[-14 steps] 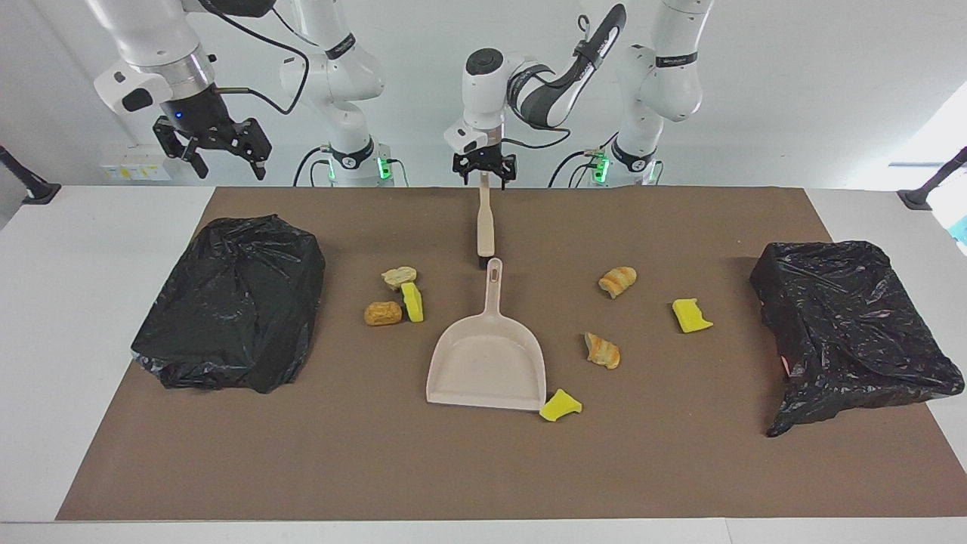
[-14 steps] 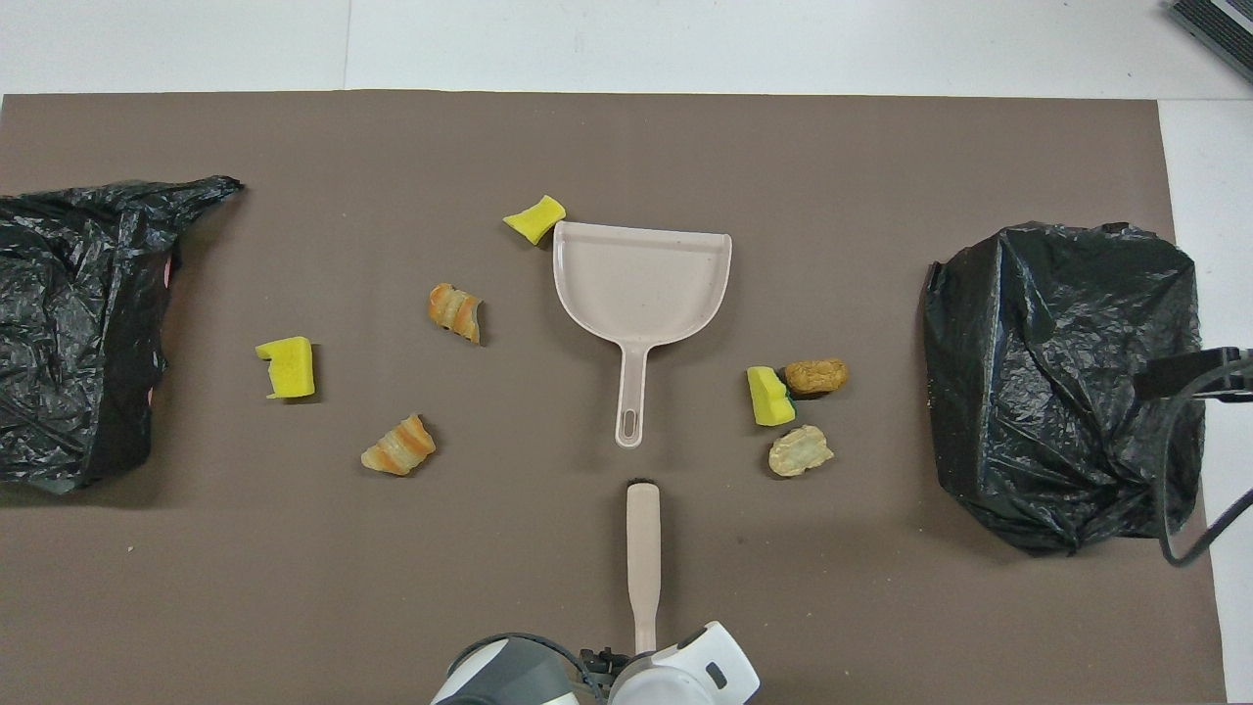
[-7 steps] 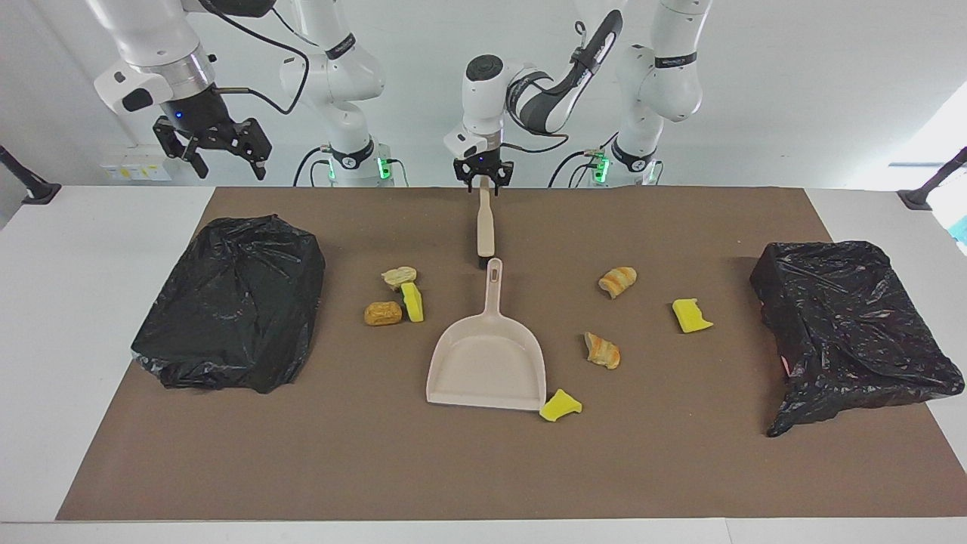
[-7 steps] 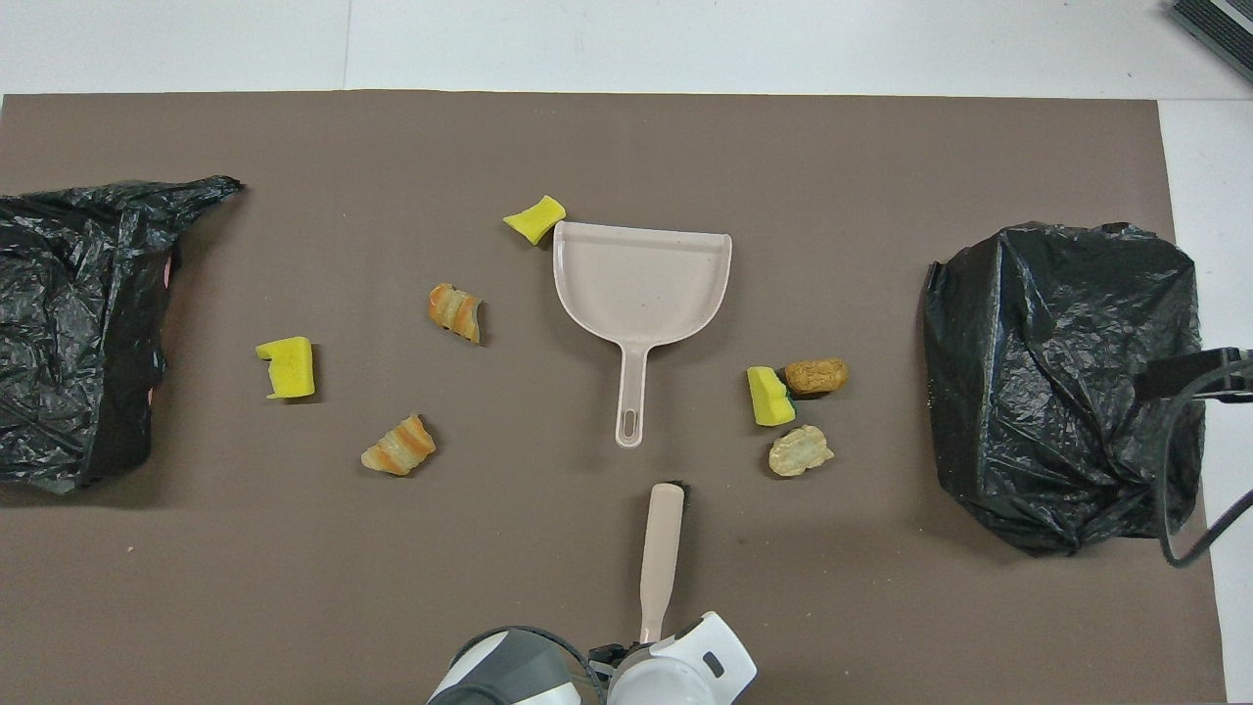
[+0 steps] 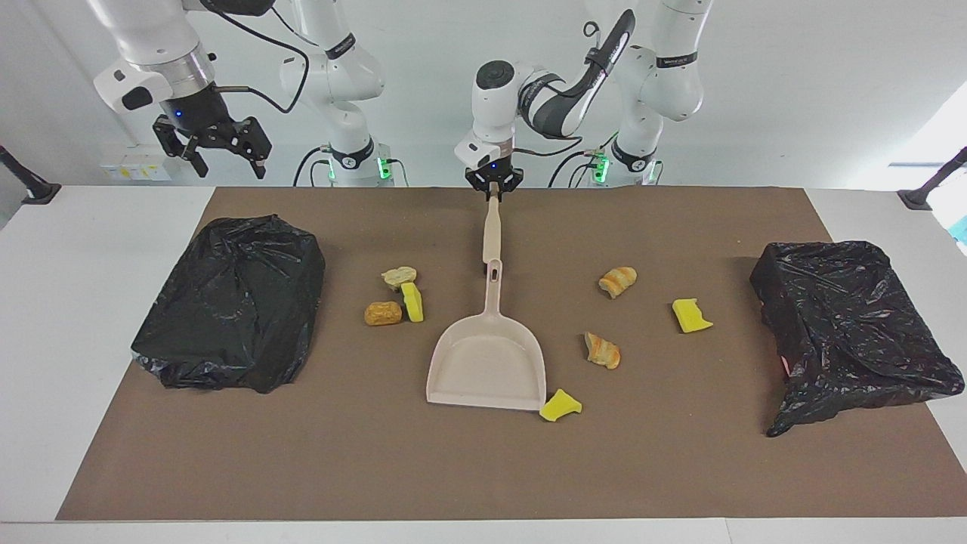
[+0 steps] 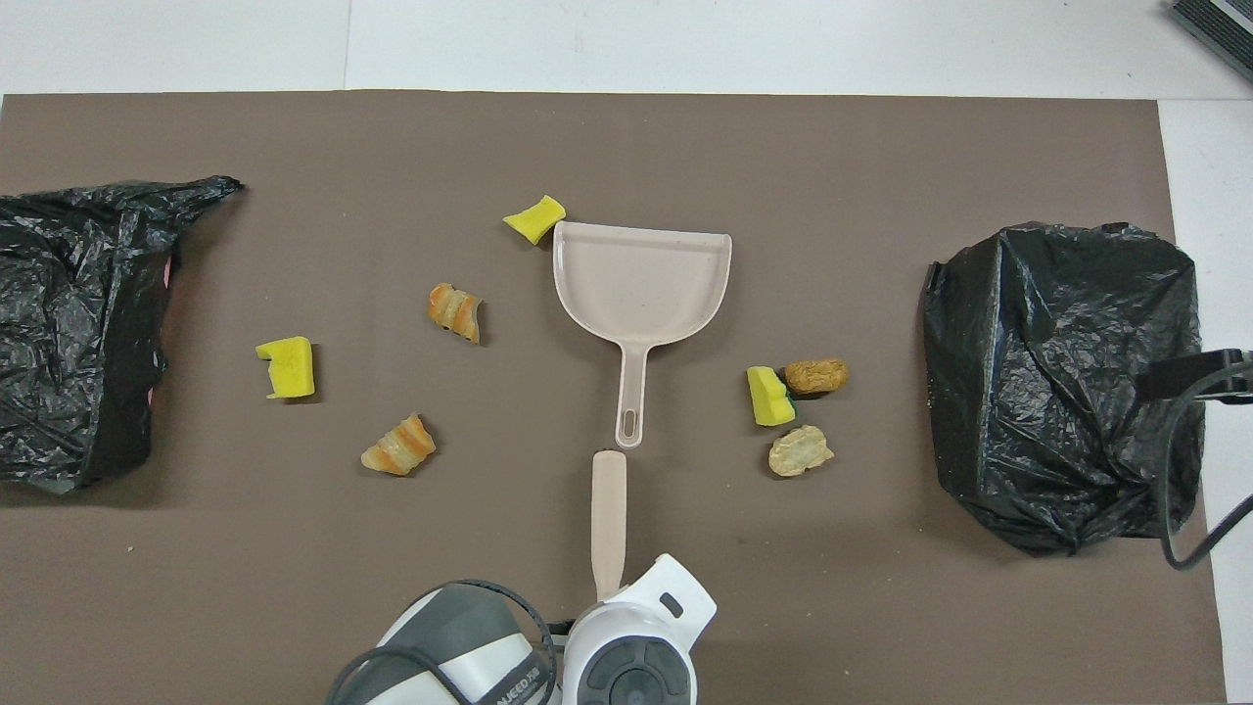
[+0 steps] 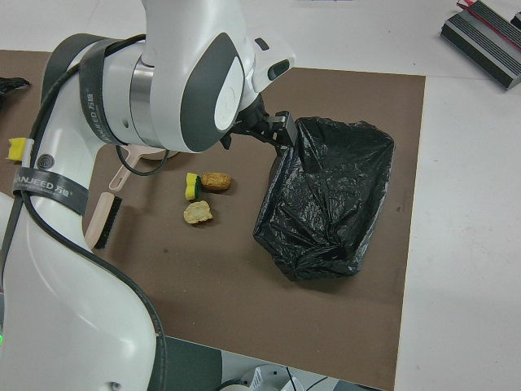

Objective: Sweep and dump trash in bin
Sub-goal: 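Grasp the beige brush handle with the left gripper and lift it, then grasp the dustpan handle with the right gripper while the left gripper positions the brush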

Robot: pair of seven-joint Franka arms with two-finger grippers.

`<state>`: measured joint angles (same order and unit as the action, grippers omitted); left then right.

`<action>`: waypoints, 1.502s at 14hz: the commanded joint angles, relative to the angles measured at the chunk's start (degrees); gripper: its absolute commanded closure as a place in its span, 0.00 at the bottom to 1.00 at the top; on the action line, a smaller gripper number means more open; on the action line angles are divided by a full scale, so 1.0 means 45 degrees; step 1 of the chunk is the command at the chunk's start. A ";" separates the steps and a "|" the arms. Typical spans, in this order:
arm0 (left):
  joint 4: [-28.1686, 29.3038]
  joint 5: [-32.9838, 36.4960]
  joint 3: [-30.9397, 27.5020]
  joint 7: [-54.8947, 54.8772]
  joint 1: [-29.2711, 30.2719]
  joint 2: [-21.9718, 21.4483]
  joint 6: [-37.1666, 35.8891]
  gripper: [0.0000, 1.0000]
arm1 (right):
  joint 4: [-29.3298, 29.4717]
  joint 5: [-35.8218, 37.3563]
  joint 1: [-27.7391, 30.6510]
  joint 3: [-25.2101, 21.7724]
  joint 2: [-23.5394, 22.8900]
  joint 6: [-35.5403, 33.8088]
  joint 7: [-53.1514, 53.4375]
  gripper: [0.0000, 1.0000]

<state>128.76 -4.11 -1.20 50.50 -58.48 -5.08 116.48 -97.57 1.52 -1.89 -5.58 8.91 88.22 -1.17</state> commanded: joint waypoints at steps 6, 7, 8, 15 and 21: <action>-0.0762 0.0697 0.0052 0.0633 0.3401 -0.0902 -0.3012 1.00 | -0.0134 0.0132 -0.1430 0.0440 -0.0452 -0.0291 0.1813 0.00; -0.0762 0.1222 0.0071 0.0634 0.4025 -0.0843 -0.2994 1.00 | -0.0075 -0.0061 -0.2093 0.0440 -0.0844 0.0098 0.2577 0.00; -0.0704 0.1498 0.0072 0.0634 0.4514 -0.0804 -0.2877 1.00 | -0.0055 -0.0179 -0.2545 0.0440 -0.1138 0.0527 0.3049 0.00; -0.0255 0.3219 0.0072 -0.2714 0.9375 -0.0277 -0.0360 1.00 | 0.1016 -0.1625 -0.5300 0.0635 -0.5335 0.3966 0.8183 0.00; 0.0992 0.3219 0.0072 -0.8986 1.2739 -0.0373 0.1067 1.00 | 0.0863 -0.2154 -0.6647 0.1084 -0.6898 0.6348 0.8991 0.00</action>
<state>129.20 9.63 -1.77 16.04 -3.75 -5.02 118.58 -94.75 -7.66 -30.45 -0.82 -19.21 114.66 38.11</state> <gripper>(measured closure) 0.731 0.000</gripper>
